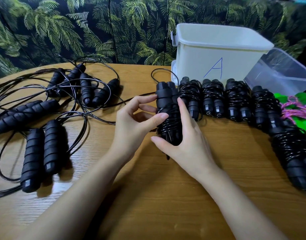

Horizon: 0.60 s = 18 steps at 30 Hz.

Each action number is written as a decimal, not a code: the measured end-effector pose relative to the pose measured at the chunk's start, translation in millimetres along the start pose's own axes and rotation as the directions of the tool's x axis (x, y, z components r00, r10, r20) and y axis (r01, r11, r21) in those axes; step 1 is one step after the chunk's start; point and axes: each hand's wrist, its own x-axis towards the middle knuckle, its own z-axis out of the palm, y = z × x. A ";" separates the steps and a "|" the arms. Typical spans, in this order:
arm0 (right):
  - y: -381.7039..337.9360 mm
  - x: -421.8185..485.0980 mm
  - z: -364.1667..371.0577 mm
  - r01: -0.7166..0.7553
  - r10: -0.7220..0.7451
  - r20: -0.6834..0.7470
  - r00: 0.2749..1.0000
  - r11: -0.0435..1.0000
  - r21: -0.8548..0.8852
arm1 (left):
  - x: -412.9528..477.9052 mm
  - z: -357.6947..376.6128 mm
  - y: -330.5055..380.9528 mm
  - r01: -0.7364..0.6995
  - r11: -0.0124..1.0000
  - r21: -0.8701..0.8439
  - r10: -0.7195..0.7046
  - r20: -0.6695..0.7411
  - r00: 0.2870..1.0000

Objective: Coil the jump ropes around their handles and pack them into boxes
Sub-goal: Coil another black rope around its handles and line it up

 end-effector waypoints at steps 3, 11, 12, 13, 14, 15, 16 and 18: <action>2.7 2.0 1.8 0.003 -0.003 -0.026 1.000 1.000 0.025 | 0.0 0.3 -1.9 -0.028 0.999 0.037 0.027 0.034 0.999; 15.9 6.2 0.4 0.016 0.002 -0.091 0.996 0.980 0.196 | 6.9 -6.4 -8.8 -0.139 0.988 0.072 0.121 0.205 0.971; 16.2 6.0 0.0 0.023 0.000 -0.097 0.995 0.972 0.232 | 7.0 -6.6 -7.9 -0.130 0.990 0.055 0.116 0.205 0.972; 16.0 5.6 -0.6 0.032 -0.005 -0.101 0.995 0.962 0.272 | 6.7 -6.5 -6.1 -0.110 0.994 0.029 0.102 0.199 0.975; 16.1 5.4 -1.2 0.041 -0.009 -0.103 0.995 0.949 0.312 | 6.3 -5.9 -4.0 -0.079 0.997 -0.005 0.078 0.186 0.979; 15.7 5.1 -2.0 0.045 -0.011 -0.100 0.995 0.938 0.345 | 6.2 -5.7 -2.8 -0.045 0.998 -0.040 0.051 0.168 0.985; 14.9 4.9 -2.5 0.044 -0.011 -0.091 0.996 0.928 0.371 | 6.6 -5.9 -2.3 -0.015 0.998 -0.066 0.025 0.148 0.989; 12.3 4.4 -3.7 0.039 -0.014 -0.065 0.998 0.911 0.410 | 8.0 -7.8 -2.2 0.030 0.995 -0.093 -0.018 0.124 0.992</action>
